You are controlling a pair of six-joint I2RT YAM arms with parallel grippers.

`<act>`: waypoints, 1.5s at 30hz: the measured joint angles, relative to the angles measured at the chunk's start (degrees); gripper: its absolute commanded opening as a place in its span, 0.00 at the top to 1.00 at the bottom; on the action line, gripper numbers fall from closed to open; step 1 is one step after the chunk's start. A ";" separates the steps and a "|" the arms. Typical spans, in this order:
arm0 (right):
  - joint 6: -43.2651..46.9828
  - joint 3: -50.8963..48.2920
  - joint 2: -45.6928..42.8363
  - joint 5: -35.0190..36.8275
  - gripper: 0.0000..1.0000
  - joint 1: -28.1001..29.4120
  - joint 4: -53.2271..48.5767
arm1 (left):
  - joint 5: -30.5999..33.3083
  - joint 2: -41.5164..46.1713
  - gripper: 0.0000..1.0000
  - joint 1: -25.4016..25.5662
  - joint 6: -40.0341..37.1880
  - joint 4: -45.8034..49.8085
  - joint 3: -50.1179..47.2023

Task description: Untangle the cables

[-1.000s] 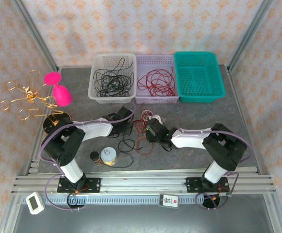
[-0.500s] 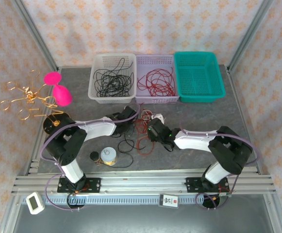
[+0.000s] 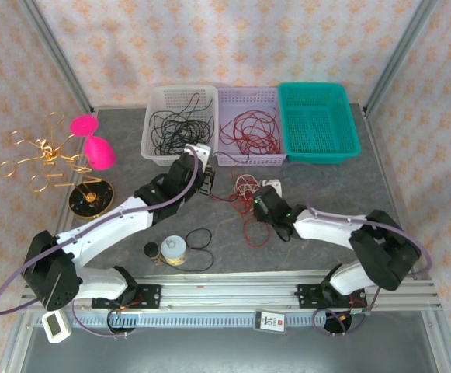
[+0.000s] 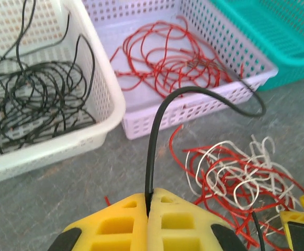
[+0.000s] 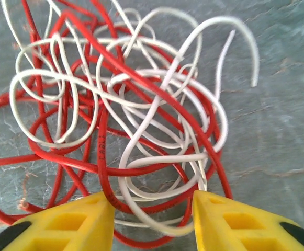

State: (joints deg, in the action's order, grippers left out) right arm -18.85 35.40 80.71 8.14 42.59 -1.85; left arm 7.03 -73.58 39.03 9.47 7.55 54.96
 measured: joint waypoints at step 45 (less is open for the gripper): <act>0.00 1.31 -13.51 -20.24 0.48 1.68 2.21 | -0.28 -46.31 0.56 -29.03 -1.53 -3.06 35.32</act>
State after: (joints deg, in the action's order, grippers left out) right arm -18.85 36.71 67.20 -12.10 44.27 0.36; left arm 6.74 -119.90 10.00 7.94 4.49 90.28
